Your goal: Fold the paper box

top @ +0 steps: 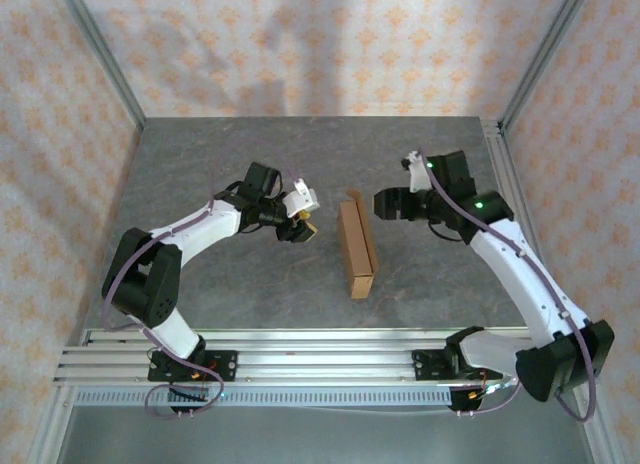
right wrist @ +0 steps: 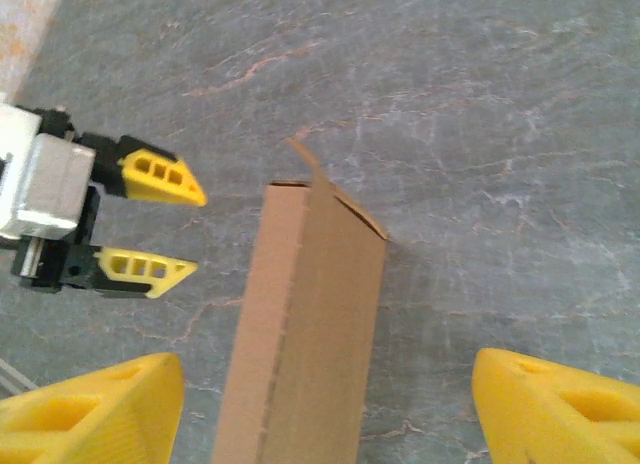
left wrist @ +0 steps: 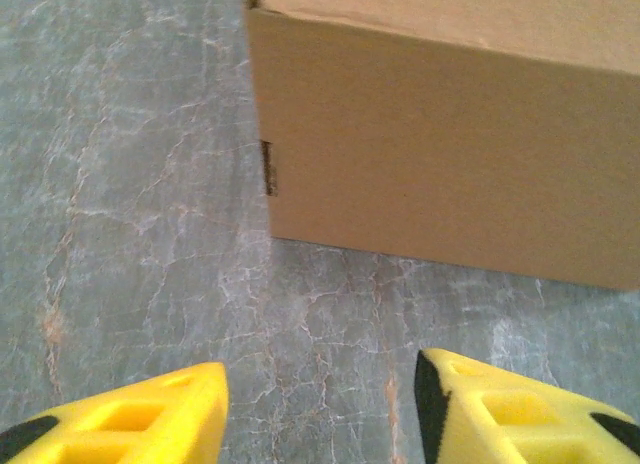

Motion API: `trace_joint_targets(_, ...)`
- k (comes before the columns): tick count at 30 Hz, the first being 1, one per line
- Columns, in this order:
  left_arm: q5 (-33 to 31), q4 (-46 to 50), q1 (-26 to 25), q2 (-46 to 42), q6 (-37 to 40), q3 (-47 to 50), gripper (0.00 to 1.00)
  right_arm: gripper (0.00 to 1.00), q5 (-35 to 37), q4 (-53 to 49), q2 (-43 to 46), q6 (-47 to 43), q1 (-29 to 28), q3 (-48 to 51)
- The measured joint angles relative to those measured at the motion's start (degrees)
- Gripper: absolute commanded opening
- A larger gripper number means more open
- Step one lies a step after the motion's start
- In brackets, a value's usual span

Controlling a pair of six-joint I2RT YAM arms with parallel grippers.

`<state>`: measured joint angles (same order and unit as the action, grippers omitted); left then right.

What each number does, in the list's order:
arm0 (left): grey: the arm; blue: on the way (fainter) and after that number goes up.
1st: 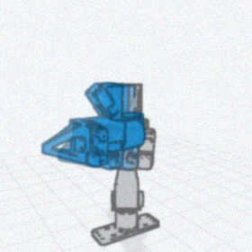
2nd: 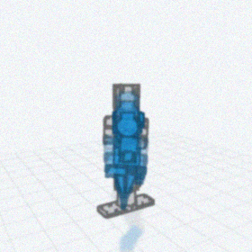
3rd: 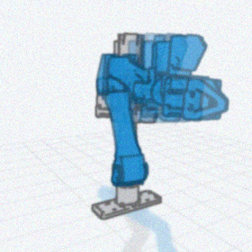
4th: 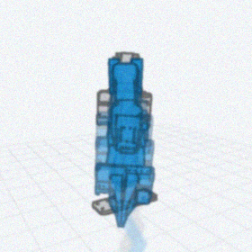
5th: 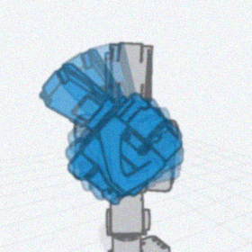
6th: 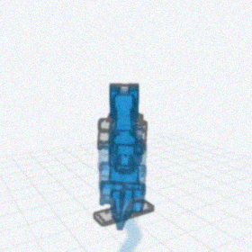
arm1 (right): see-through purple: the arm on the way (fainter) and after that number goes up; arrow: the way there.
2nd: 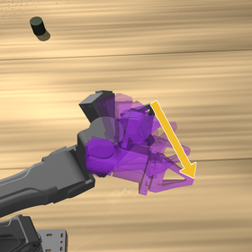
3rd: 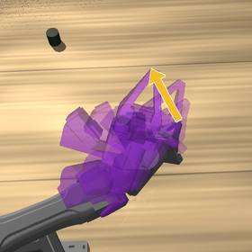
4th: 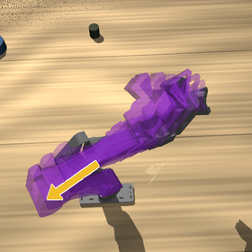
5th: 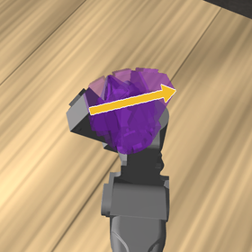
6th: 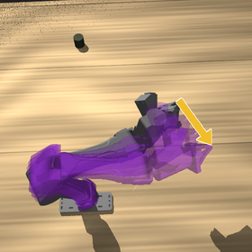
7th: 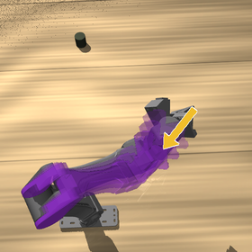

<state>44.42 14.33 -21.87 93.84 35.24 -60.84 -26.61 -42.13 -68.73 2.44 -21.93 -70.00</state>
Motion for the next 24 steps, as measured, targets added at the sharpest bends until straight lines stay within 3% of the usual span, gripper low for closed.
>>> trace_joint_targets(4,-1.0,-1.0,-0.2,0.0,-4.0,0.0,0.67,0.72,4.8,-2.4,-6.6,0.8,-5.4,-5.4)
trace_joint_targets(9,-2.8,-3.8,-0.8,0.0,-9.8,1.4,0.67,0.67,8.6,-6.8,-14.5,1.2,-7.7,-10.1)
trace_joint_targets(18,-6.0,-9.4,-4.0,0.0,-25.8,3.8,0.67,0.85,10.3,-11.3,-23.3,0.3,-11.5,-16.0)
trace_joint_targets(24,-9.7,-11.6,-2.6,0.0,-33.4,5.2,0.67,0.85,15.7,-12.7,-25.4,3.2,-14.0,-16.6)
